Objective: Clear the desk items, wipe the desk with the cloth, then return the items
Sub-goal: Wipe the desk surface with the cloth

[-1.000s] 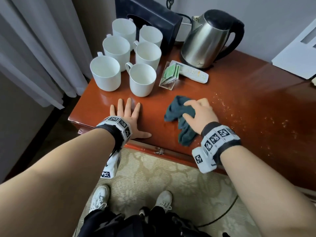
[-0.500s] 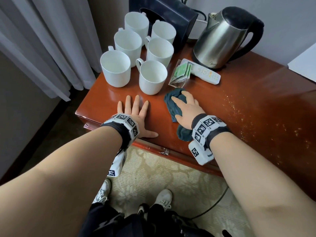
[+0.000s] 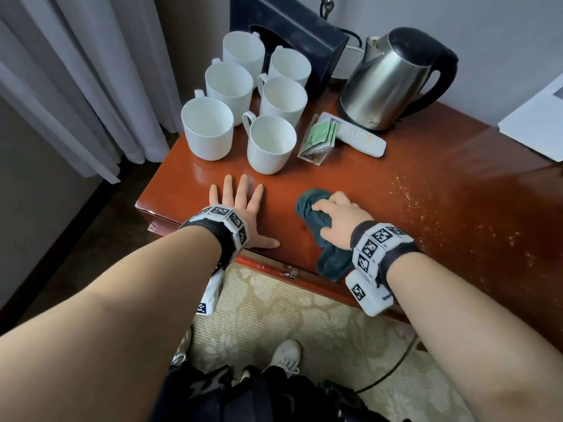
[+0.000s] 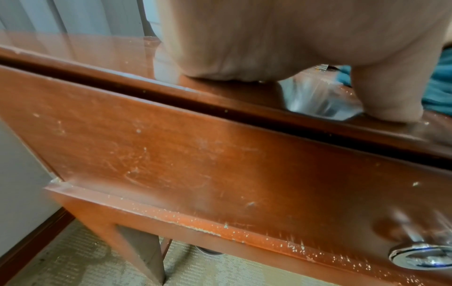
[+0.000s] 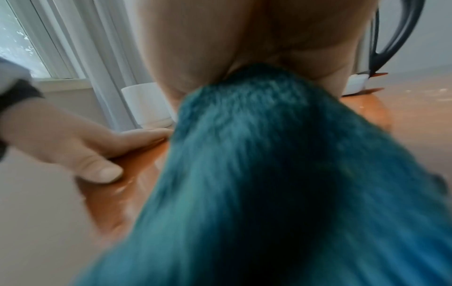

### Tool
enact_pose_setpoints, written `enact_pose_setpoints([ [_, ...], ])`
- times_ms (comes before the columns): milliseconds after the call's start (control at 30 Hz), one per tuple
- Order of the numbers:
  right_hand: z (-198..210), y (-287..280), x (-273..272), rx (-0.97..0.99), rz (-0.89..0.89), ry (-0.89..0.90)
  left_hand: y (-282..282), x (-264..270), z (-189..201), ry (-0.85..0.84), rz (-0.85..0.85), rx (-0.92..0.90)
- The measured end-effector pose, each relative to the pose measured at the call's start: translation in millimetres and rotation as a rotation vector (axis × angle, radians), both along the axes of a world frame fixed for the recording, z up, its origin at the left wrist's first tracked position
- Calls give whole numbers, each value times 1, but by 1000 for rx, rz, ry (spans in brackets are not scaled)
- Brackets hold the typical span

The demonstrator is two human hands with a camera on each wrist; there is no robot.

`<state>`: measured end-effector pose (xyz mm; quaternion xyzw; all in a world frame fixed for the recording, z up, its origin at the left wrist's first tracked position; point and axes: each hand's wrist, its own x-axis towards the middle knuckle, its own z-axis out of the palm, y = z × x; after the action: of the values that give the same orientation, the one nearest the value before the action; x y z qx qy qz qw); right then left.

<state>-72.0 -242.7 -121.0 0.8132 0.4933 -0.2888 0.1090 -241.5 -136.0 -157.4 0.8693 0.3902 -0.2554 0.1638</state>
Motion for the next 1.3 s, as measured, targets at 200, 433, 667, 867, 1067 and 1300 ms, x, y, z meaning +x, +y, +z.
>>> enact_pose_setpoints([
  [200,3,-21,4,244,-165,50,3,-3,2,15,-41,-18],
  [433,-26,-16,-68,252,11,-136,4,-3,2,46,-94,13],
  [667,-17,-97,-25,147,-114,-140,3,-3,1,46,-100,21],
  [867,-2,-72,-30,425,-420,-165,2,-4,2,46,-101,27],
  [1067,-37,-51,-81,331,-112,-122,2,-2,2,63,-103,17],
  [1300,-21,-151,-23,228,-428,-181,-1,1,7,85,-80,20],
])
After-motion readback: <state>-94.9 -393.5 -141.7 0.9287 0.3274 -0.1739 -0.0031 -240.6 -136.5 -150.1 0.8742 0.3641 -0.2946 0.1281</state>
